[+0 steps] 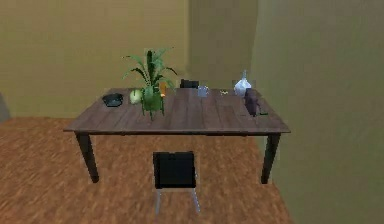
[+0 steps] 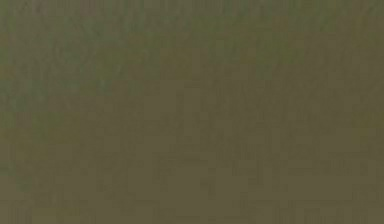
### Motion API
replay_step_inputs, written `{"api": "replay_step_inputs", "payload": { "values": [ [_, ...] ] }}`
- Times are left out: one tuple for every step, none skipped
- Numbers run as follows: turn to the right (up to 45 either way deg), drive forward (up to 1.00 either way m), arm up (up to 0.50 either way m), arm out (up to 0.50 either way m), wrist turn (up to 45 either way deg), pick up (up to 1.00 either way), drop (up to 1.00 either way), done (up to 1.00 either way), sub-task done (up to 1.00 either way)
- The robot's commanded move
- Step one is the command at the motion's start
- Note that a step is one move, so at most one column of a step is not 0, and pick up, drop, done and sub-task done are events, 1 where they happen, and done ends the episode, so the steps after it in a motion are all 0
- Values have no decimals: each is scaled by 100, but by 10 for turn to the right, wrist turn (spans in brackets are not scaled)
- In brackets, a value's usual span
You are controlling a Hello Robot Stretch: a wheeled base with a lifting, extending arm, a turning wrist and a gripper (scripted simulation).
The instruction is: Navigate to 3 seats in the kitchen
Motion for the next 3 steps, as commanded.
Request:
{"api": "replay_step_inputs", "payload": {
  "values": [
    [0,25,0,0,0,0,0,0,0],
    [0,0,0,0,0,0,0,0,100],
    [-450,0,0,0,0,0,0,0,0]
  ]
}}
